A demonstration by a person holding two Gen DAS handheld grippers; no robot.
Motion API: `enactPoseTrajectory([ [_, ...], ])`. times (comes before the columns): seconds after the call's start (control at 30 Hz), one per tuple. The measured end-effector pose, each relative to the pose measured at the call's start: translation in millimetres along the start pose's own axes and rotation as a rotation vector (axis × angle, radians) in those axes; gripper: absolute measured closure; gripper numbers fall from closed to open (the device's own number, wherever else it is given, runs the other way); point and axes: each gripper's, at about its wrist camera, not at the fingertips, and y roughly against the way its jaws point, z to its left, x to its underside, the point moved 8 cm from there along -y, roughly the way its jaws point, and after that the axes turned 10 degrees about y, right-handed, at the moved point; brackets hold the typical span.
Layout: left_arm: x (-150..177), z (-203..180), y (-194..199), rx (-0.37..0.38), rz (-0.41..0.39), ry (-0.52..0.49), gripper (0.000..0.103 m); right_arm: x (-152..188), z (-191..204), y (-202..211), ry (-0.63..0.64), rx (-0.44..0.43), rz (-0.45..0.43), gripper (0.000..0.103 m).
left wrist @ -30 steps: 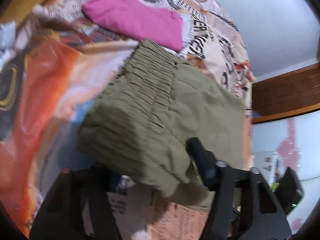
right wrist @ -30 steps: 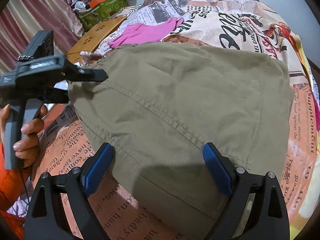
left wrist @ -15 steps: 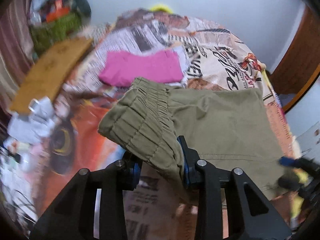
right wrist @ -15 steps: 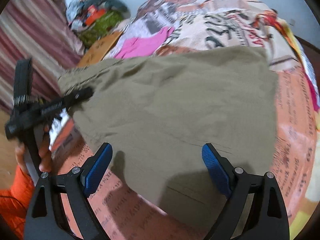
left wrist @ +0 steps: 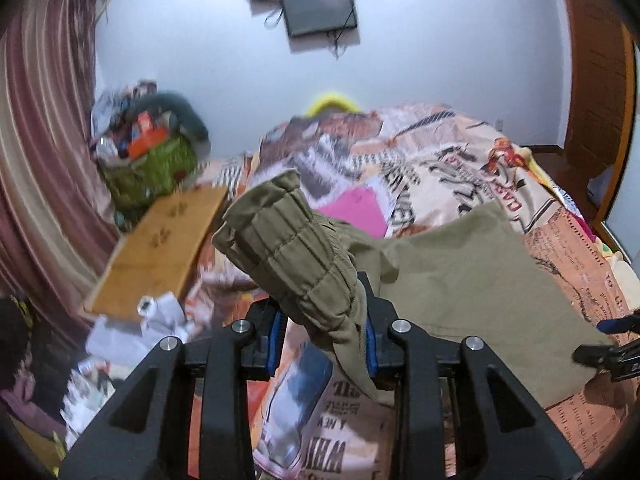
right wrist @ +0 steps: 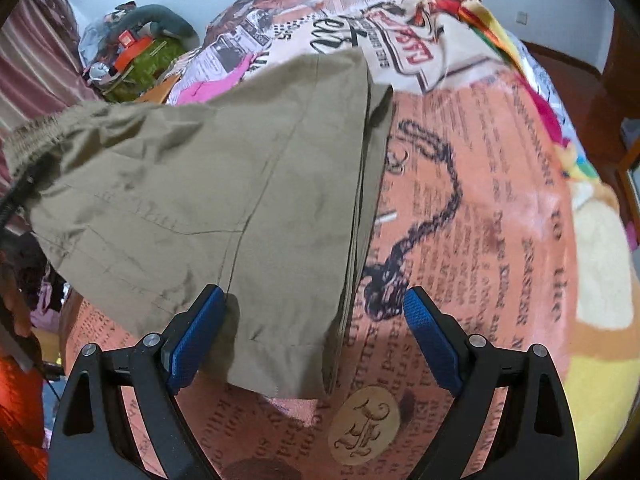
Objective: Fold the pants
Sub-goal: 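Lift the waistband end upward with the left tool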
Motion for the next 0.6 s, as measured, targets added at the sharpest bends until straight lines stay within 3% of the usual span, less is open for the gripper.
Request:
enactPoseTrajectory([
  [0.2,-20.8,-35.2,18.7,0.077,-0.048,-0.048,0.072,1.8,-0.8,0.7,0.001,-0.005,-0.011,0.013],
  [0.6,-33.9,-96.7,24.5,0.251,0.017,-0.059,0.076,4.8,1.8,1.7,0.008,-0.003,-0.030,0.013],
])
